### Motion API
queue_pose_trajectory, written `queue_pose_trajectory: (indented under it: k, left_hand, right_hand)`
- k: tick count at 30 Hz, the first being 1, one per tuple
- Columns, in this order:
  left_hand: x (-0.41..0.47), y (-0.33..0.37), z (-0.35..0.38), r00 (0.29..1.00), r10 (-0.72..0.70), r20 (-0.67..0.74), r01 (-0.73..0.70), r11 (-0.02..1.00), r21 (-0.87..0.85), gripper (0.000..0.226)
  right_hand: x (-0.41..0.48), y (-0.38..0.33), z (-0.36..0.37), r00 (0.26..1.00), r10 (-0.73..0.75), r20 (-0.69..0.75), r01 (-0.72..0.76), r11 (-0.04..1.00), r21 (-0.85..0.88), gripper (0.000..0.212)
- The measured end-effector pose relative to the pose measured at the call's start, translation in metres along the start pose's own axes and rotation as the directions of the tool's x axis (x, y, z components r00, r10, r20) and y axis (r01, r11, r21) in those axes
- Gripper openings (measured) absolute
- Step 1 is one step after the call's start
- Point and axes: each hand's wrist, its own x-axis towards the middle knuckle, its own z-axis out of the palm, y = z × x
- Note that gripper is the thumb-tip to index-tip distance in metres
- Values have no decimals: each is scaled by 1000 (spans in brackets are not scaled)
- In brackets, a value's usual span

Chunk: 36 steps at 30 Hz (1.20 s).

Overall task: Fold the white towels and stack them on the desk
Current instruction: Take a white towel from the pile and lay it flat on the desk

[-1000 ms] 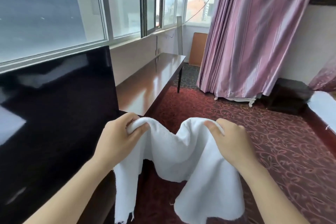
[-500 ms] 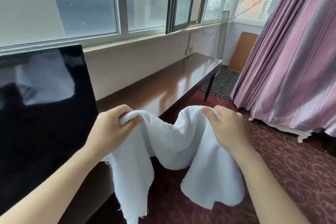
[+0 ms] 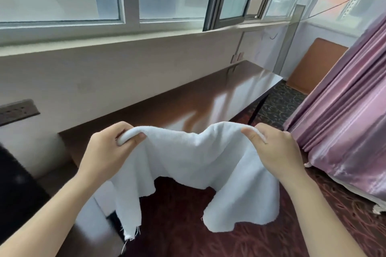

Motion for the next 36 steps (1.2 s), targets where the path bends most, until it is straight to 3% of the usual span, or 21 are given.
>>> queue_pose_trajectory:
  k: [4, 10, 16, 21, 24, 27, 31, 34, 36]
  left_hand:
    - [52, 0, 26, 997, -75, -3, 75, 996, 41, 12]
    - [106, 0, 58, 980, -196, -27, 198, 966, 168, 14]
    - [131, 14, 88, 941, -332, -70, 338, 896, 289, 19]
    - [169, 0, 95, 910, -396, -124, 414, 839, 353, 21]
    - [210, -35, 100, 883, -430, -188, 469, 797, 382, 15]
    - [258, -99, 104, 852, -469, -233, 515, 667, 539, 13]
    - [284, -200, 130, 880, -386, -278, 466, 578, 670, 36]
    - [262, -234, 169, 809, -556, -189, 546, 594, 591, 42]
    - [235, -246, 196, 754, -650, -98, 565, 564, 602, 61]
  right_hand:
    - [76, 43, 21, 999, -40, 33, 39, 999, 20, 68]
    - [202, 100, 73, 958, -230, 170, 207, 968, 141, 75]
    - [316, 120, 112, 820, -451, 352, 378, 889, 257, 67]
    - [403, 101, 140, 704, -509, 495, 410, 861, 301, 69]
    - [451, 73, 182, 678, -501, 538, 434, 863, 258, 62]
    - [487, 39, 257, 716, -498, 489, 470, 862, 189, 51]
    - [498, 25, 376, 726, -482, 491, 480, 866, 142, 50]
    - [479, 50, 423, 750, -292, 593, 306, 949, 80, 43]
    - [467, 81, 438, 753, -165, 637, 207, 978, 9, 42]
